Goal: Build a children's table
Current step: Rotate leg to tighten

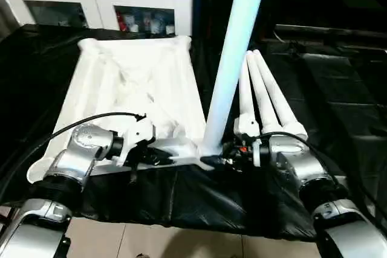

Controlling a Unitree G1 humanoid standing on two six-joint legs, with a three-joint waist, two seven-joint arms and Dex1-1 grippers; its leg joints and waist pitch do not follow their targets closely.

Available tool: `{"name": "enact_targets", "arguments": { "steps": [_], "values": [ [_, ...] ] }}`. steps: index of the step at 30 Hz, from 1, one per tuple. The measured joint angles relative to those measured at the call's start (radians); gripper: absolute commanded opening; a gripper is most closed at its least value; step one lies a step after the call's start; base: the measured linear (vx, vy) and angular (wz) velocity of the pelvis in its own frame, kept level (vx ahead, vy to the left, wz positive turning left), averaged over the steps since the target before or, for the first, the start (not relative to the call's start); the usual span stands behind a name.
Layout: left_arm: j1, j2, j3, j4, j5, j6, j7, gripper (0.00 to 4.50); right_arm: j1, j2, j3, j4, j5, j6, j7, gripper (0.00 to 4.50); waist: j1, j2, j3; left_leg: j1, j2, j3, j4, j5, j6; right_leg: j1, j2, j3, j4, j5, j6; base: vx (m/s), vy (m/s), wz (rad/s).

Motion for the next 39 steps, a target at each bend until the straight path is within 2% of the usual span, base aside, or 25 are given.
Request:
{"name": "enact_targets", "arguments": {
  "steps": [8, 11, 15, 18, 26, 28, 33, 35, 39],
  "values": [
    [0.0, -0.006, 0.001, 0.0, -0.001, 0.0, 0.007, 0.0, 0.012, 0.005, 0.0, -0.035, 0.001, 0.029, -0.011, 2.79, 0.003, 0.0, 0.0, 0.0, 0.0, 0.0, 0.0, 0.0, 0.0, 0.0, 0.0, 0.0, 0.0, 0.0, 0.0, 0.0, 0.0, 0.0],
    [0.002, -0.021, 0.007, 0.0, 0.001, 0.017, 0.056, 0.0, 0.026, 0.026, -0.021, -0.033, -0.001, 0.027, -0.085, 2.78, 0.001, -0.001, 0.0, 0.0, 0.0, 0.0, 0.001, 0.001, 0.0, 0.001, 0.0, 0.0, 0.001, 0.0, 0.0, 0.0, 0.0, 0.0],
    [-0.001, -0.062, 0.021, 0.0, 0.026, 0.056, 0.186, 0.0, 0.026, 0.078, -0.061, 0.005, -0.018, 0.008, -0.299, 2.77, -0.013, -0.002, -0.001, 0.003, 0.0, 0.0, 0.002, 0.001, -0.001, 0.003, 0.0, 0.001, 0.001, -0.003, 0.006, 0.0, 0.0, 0.0],
    [-0.012, -0.131, 0.038, 0.001, 0.069, 0.107, 0.337, 0.0, 0.0, 0.155, -0.102, 0.06, -0.038, 0.004, -0.569, 2.76, -0.028, -0.002, -0.001, 0.011, -0.001, -0.001, 0.003, 0.001, -0.001, 0.005, -0.001, 0.001, 0.0, -0.004, 0.007, 0.0, 0.0, 0.0],
    [-0.033, -0.227, 0.037, 0.001, 0.121, 0.172, 0.524, 0.0, -0.061, 0.258, -0.143, 0.155, -0.061, -0.003, -0.936, 2.76, -0.032, 0.002, -0.002, 0.015, -0.002, -0.002, 0.003, 0.001, -0.001, 0.007, -0.001, 0.001, -0.005, -0.004, 0.007, 0.0, 0.0, 0.0],
    [-0.034, -0.228, 0.037, 0.001, 0.121, 0.172, 0.531, 0.0, -0.066, 0.262, -0.144, 0.167, -0.062, -0.013, -0.95, 3.46, -0.033, 0.003, -0.003, 0.015, -0.003, -0.002, 0.003, 0.001, -0.001, 0.007, -0.001, 0.001, -0.007, -0.004, 0.007, 0.0, 0.0, 0.0],
    [-0.035, -0.225, 0.036, 0.0, 0.121, 0.163, 0.517, 0.0, -0.066, 0.26, -0.151, 0.175, -0.074, -0.047, -0.925, 3.72, -0.032, 0.004, -0.002, 0.014, -0.003, -0.001, 0.002, 0.001, -0.001, 0.006, -0.001, 0.001, -0.008, -0.004, 0.007, 0.0, 0.0, 0.0],
    [-0.033, -0.215, 0.036, -0.002, 0.118, 0.148, 0.493, 0.0, -0.063, 0.236, -0.15, 0.175, -0.072, -0.061, -0.85, 3.93, -0.031, 0.005, -0.002, 0.011, -0.003, -0.001, 0.001, 0.001, -0.001, 0.005, -0.001, 0.001, -0.008, -0.003, 0.006, 0.0, 0.0, 0.0],
    [-0.018, -0.18, 0.034, -0.014, 0.101, 0.11, 0.42, 0.0, -0.05, 0.195, -0.135, 0.155, -0.063, -0.075, -0.699, 3.93, -0.027, 0.005, -0.002, 0.009, -0.002, -0.001, -0.003, 0.001, -0.001, 0.004, 0.0, 0.001, -0.007, 0.004, 0.003, 0.0, 0.0, 0.0]
  ]
}}
